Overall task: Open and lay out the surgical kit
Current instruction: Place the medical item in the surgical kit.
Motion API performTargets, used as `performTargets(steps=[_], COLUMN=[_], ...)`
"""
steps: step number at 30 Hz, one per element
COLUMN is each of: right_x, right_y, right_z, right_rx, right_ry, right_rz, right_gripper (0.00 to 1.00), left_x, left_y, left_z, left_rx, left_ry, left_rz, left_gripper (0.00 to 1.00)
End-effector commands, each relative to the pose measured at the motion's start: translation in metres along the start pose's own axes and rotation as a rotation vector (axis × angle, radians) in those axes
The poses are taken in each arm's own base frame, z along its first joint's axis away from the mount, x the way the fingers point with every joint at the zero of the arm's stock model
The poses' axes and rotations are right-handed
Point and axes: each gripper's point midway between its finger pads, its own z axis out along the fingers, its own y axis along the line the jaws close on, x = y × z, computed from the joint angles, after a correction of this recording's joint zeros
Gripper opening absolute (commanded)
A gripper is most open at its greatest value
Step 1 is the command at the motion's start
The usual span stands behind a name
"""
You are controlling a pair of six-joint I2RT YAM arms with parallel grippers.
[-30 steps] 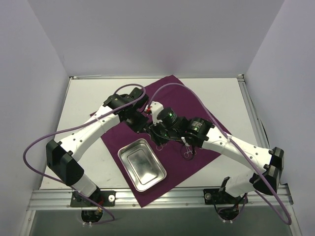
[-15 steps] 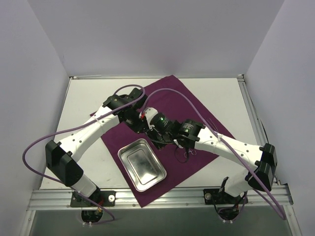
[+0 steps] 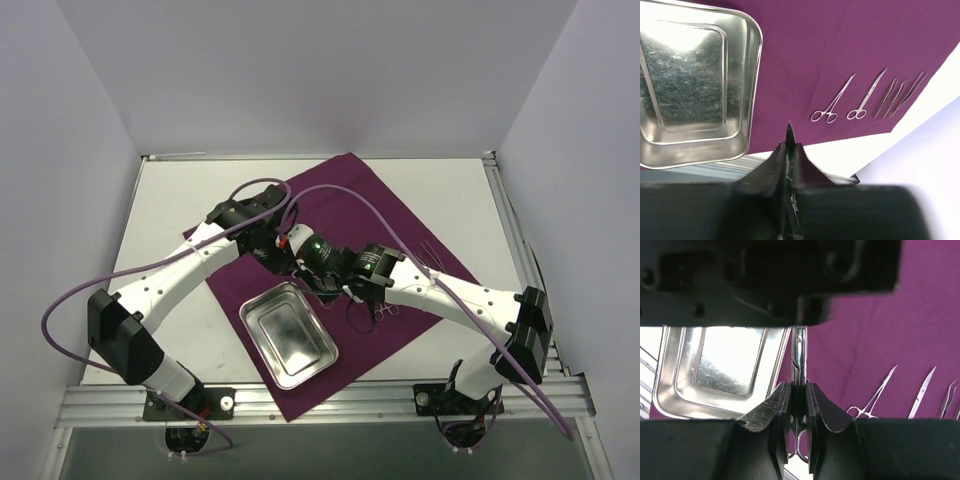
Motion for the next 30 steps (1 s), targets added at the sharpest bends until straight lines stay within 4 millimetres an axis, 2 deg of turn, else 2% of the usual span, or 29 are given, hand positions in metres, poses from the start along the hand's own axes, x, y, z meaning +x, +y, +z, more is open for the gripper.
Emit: performTargets(steps=[1, 3, 6, 7, 8, 9, 10, 15, 17, 26, 30], right_x=[-0.002, 0.004, 0.012, 0.013, 0.016, 0.022, 0.022, 0.035, 0.049, 0.105, 0.119], right_y=[-0.005, -0.007, -0.012, -0.013, -0.015, -0.021, -0.021, -0.047, -0.053, -0.065, -0.065], right_z=[-0.007, -0.006, -0.005, -0.005, -0.004, 0.000, -0.001, 0.003, 0.009, 0.032, 0.043], right_rx=[0.022, 0.016, 0.000, -0.004, -0.004, -0.001, -0.019, -0.008, -0.023, 0.002, 0.006], right_ry=[0.002, 0.012, 0.019, 0.016, 0.024, 0.037, 0.032, 0.038, 0.071, 0.199, 0.235], right_rz=[-0.015, -0.003, 0.027, 0.033, 0.041, 0.065, 0.086, 0.220, 0.286, 0.383, 0.387], right_gripper=[0.00, 0.00, 0.00, 0.00, 0.00, 0.00, 0.00, 0.00, 0.00, 0.00, 0.00], left_x=[-0.005, -0.012, -0.023, -0.032, -0.036, -0.043, -0.051, -0.071, -0.076, -0.074, -0.074], left_y=[-0.015, -0.009, -0.008, -0.008, -0.006, -0.010, -0.010, -0.011, -0.008, -0.007, -0.008], left_z=[-0.019, -0.016, -0.022, -0.024, -0.026, -0.032, -0.035, -0.043, -0.042, -0.037, -0.035], left_rx=[0.132, 0.127, 0.146, 0.153, 0.147, 0.162, 0.170, 0.182, 0.181, 0.235, 0.279], left_ry=[0.015, 0.005, -0.016, -0.038, -0.052, -0.071, -0.090, -0.149, -0.162, -0.140, -0.139], left_rz=[-0.059, -0.063, -0.026, -0.020, -0.008, 0.000, 0.025, 0.084, 0.108, 0.155, 0.170], left_gripper=[0.27, 0.53, 0.74, 0.86, 0.87, 0.99, 0.94, 0.94, 0.94, 0.94, 0.94])
